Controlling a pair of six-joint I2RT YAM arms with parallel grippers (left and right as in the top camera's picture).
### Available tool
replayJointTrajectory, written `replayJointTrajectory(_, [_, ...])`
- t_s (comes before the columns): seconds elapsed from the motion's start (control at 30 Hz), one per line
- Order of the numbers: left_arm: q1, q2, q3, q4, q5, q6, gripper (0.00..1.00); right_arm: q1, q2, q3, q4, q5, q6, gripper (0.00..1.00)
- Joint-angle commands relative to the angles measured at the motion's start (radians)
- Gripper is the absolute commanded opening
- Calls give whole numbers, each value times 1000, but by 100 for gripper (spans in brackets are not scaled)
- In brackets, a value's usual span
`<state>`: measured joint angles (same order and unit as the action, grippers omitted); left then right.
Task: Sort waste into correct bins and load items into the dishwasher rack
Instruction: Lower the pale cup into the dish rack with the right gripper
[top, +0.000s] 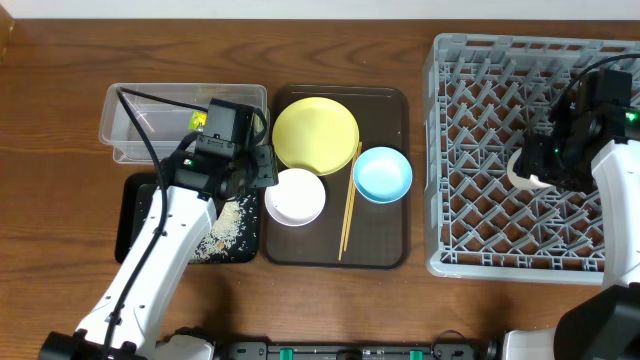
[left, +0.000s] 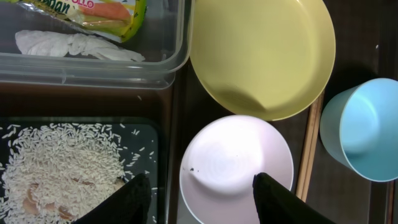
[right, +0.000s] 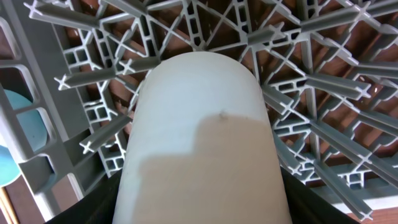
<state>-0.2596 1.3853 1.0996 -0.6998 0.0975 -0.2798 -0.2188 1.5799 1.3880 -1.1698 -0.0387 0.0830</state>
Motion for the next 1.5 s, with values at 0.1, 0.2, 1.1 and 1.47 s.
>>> replayJointTrajectory(0.1, [2,-13,4,-3,-13,13,56,-4,40,9,1,-14,-13,1])
replayJointTrajectory(0.2, [2,-13,4,-3,-13,13,56,-4,69,3,-5,-14,-13,1])
replayJointTrajectory(1.1, [2,-13,4,-6,-13,13,62,-3,140,2,11,-15,-13,79])
replayJointTrajectory(1.47, [2,-13,4,-7,-13,13,62,-2,140,2,18,-36,-13,68])
